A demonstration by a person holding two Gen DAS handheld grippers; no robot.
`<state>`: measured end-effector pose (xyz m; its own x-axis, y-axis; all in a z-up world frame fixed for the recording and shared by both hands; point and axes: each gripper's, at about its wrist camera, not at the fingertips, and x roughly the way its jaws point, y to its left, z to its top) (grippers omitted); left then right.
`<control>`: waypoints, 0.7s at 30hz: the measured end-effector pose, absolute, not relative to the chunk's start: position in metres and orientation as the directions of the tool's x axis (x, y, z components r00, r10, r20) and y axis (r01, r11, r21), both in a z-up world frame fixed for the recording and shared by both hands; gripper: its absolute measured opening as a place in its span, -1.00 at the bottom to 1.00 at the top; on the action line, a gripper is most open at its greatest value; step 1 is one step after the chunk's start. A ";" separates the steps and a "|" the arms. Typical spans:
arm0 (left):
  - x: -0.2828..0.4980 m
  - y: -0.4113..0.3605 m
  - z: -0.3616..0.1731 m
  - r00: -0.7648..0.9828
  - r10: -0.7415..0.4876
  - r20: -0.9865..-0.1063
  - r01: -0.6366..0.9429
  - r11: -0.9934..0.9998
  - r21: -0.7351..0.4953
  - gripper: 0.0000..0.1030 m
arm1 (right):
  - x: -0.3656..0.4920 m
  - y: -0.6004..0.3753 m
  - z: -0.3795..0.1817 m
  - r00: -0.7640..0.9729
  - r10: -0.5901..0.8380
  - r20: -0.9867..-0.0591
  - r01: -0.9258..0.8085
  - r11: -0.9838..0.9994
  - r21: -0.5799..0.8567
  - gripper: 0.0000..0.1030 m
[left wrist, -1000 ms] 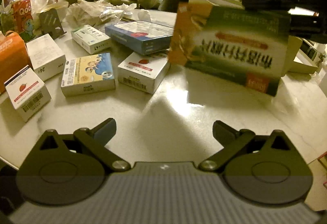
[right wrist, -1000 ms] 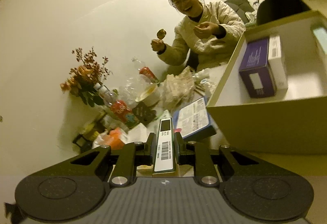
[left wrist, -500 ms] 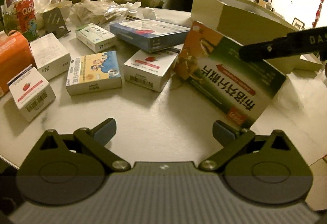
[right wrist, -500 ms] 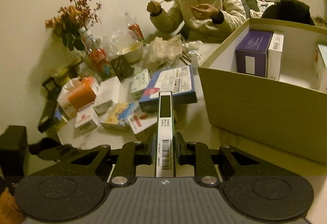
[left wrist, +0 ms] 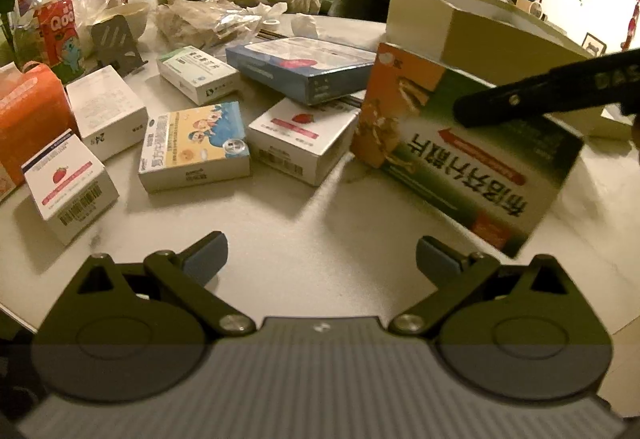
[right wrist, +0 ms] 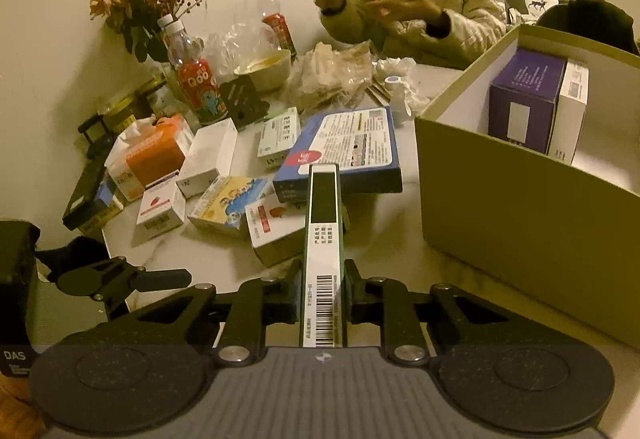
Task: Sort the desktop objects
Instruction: 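Carry the green-and-white box with the right gripper over the beige box, then lower the green-and-white box into the beige box with the right gripper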
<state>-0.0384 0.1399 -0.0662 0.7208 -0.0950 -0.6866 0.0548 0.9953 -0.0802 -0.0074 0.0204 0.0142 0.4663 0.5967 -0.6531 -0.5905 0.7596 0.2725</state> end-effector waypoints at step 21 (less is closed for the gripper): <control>-0.030 0.136 -0.057 0.734 -0.095 -0.673 0.065 0.995 -0.070 0.98 | 0.026 -0.060 0.104 0.601 0.668 -0.439 -0.512 0.743 0.432 -0.58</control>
<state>-0.0299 0.1360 -0.0572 0.7336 -0.0952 -0.6729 0.0653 0.9954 -0.0696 0.0258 -0.0596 0.1035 0.6009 0.6683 -0.4385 -0.5115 0.7431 0.4315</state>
